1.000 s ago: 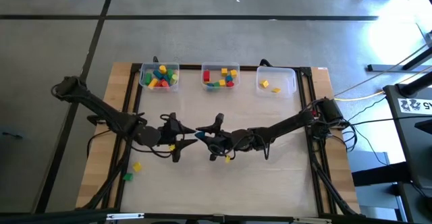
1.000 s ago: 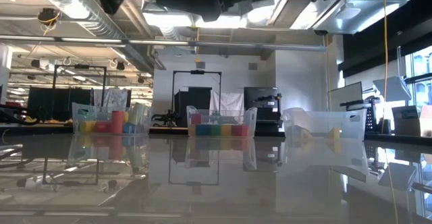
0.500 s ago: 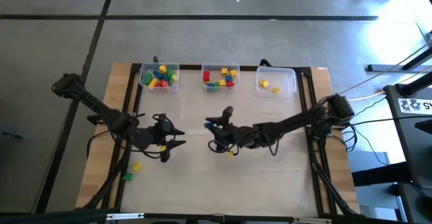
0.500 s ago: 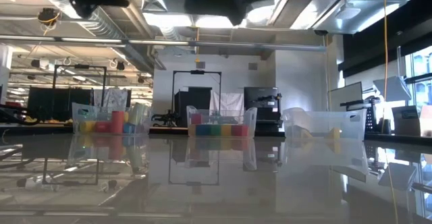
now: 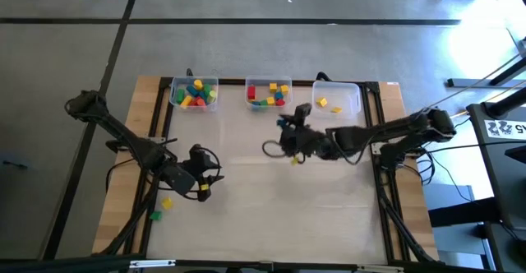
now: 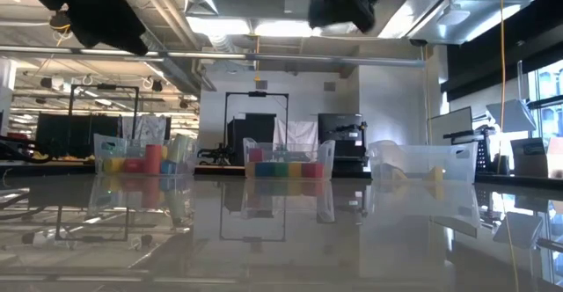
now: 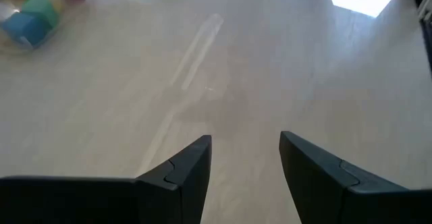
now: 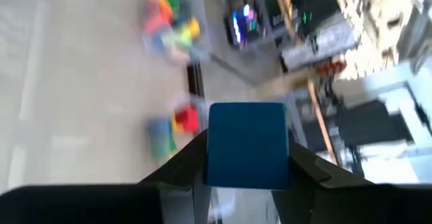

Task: Sort blocks by size
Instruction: Put the triangular blue block into the right bin

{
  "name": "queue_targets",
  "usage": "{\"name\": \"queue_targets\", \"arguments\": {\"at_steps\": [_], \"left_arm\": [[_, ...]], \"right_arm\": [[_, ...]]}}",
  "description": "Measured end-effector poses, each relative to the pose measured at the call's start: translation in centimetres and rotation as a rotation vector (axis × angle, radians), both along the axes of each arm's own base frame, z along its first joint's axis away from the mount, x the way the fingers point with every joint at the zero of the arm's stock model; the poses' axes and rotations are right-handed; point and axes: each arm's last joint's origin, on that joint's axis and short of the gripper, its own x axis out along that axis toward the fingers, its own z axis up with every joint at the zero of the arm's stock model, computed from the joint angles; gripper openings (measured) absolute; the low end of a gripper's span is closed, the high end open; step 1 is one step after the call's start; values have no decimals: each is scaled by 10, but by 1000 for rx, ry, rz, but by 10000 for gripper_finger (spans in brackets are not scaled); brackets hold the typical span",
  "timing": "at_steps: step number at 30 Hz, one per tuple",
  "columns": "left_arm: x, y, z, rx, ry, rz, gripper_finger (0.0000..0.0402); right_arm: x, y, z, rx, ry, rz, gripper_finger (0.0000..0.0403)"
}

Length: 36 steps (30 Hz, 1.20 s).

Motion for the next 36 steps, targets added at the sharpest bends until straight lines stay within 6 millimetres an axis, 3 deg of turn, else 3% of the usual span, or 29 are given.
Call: {"name": "queue_targets", "arguments": {"at_steps": [6, 20, 29, 36], "left_arm": [[2, -5, -7, 20, 28, -14, 171], [2, -6, -9, 35, 40, -24, 171], [3, -6, -9, 35, 39, -23, 171], [3, -6, -8, 39, 40, -27, 171]], "right_arm": [[-21, -48, -1, 78, 107, -169, 124], [-73, -147, -38, 303, 386, -557, 124], [-104, -185, -71, 463, 401, -694, 124], [-117, -195, -90, 519, 373, -733, 124]]}}
